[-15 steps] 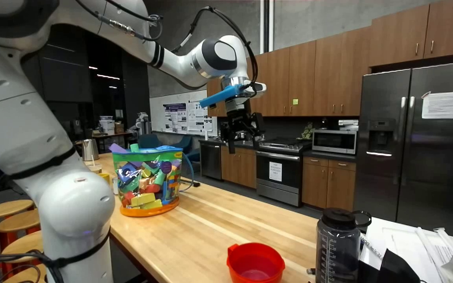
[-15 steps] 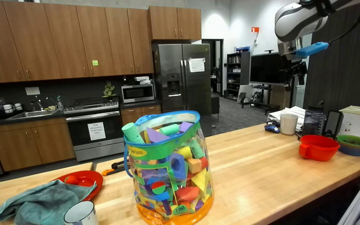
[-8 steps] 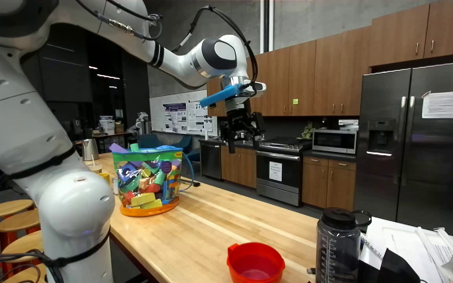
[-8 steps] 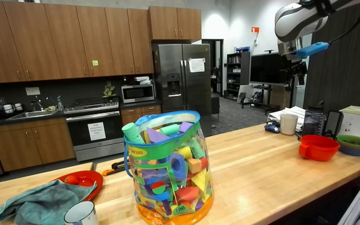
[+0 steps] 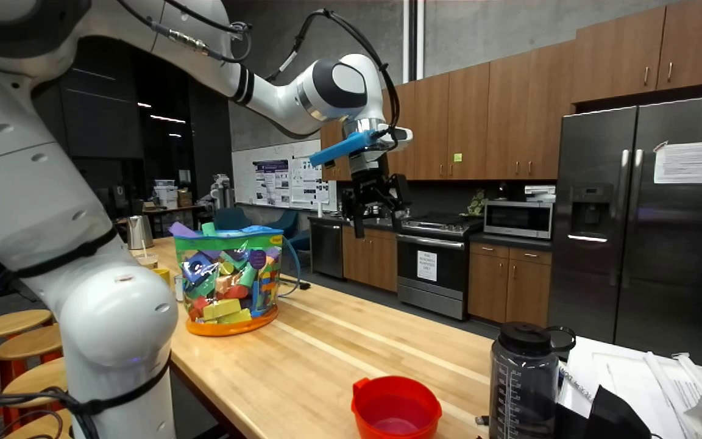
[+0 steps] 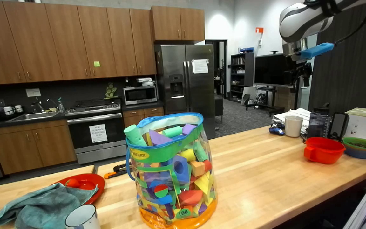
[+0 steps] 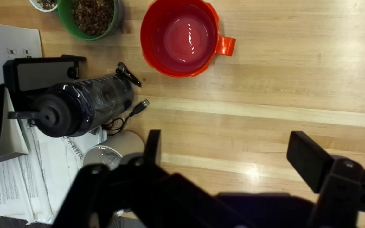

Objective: Remove a purple block from the clear bag and put it on the table

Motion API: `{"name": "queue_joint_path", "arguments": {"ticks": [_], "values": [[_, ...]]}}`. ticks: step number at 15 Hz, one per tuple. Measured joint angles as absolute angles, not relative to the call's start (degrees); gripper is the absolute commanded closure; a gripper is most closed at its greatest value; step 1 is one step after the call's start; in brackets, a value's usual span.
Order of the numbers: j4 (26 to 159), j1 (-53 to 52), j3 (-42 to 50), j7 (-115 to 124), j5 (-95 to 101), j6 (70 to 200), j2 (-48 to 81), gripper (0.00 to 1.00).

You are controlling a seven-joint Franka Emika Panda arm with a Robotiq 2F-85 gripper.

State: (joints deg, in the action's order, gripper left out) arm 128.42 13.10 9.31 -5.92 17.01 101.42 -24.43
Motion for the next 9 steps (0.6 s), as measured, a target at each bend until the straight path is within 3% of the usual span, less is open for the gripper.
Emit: {"name": "queue_joint_path", "arguments": {"ticks": [9], "values": [[128.43, 12.66, 9.30, -5.93, 17.01, 101.33, -24.43, 0.00]]}}
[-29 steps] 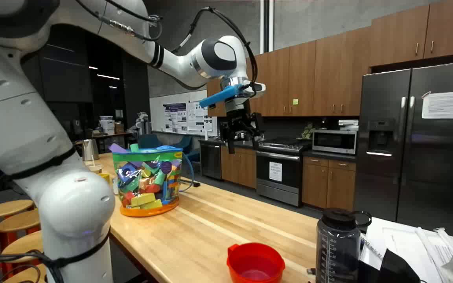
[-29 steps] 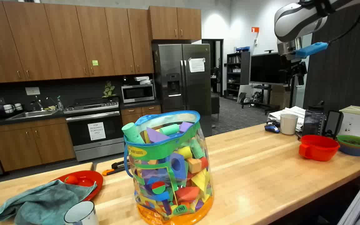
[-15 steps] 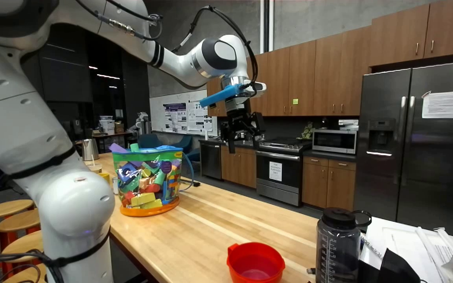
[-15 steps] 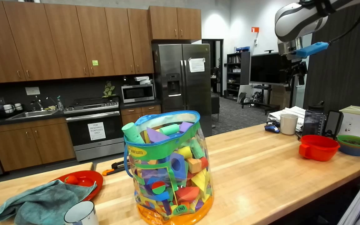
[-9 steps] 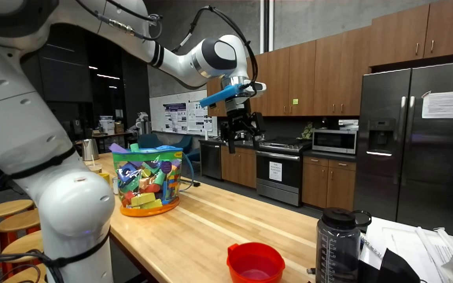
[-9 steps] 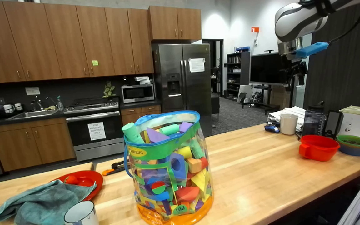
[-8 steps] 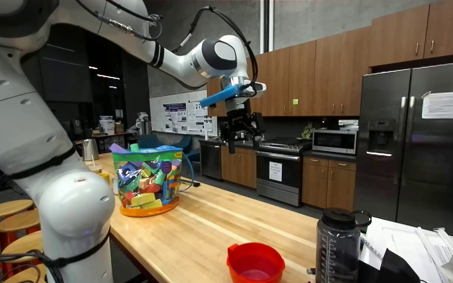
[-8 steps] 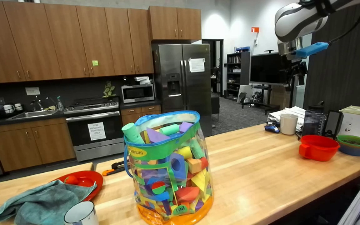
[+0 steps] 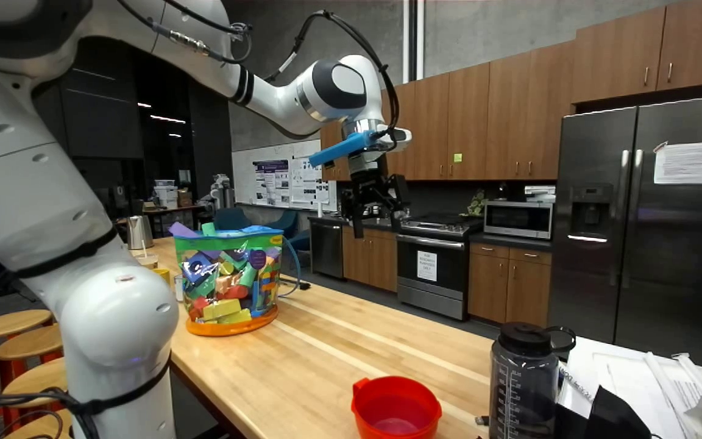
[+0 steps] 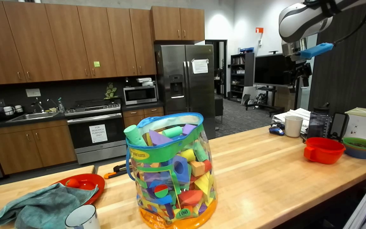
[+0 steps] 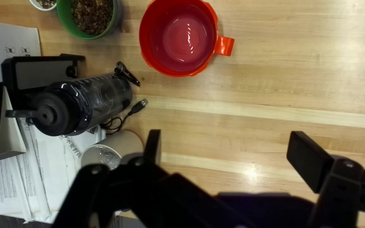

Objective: Remove a purple block from the clear bag and put it on the table

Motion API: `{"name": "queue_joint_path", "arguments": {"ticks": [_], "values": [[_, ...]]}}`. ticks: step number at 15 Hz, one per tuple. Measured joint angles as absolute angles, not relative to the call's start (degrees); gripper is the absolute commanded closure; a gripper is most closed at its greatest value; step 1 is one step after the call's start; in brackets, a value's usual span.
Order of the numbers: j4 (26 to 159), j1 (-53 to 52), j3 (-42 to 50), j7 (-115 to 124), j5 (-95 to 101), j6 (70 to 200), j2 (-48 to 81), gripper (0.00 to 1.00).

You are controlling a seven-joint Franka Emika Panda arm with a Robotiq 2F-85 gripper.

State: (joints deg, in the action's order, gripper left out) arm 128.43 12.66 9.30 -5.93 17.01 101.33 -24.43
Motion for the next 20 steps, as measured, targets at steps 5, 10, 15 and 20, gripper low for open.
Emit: {"name": "queue_joint_path", "arguments": {"ticks": [5, 10, 15, 20], "values": [[129.17, 10.30, 8.82, -6.28, 16.40, 99.91, -25.80, 0.00], [133.85, 6.52, 6.76, -7.44, 15.32, 98.32, -32.25, 0.00], [140.49, 2.86, 3.03, -7.52, 15.30, 97.02, -41.87, 0.00], [146.53, -2.23, -0.91, -7.42, 12.01, 94.22, -52.06, 0.00]]}}
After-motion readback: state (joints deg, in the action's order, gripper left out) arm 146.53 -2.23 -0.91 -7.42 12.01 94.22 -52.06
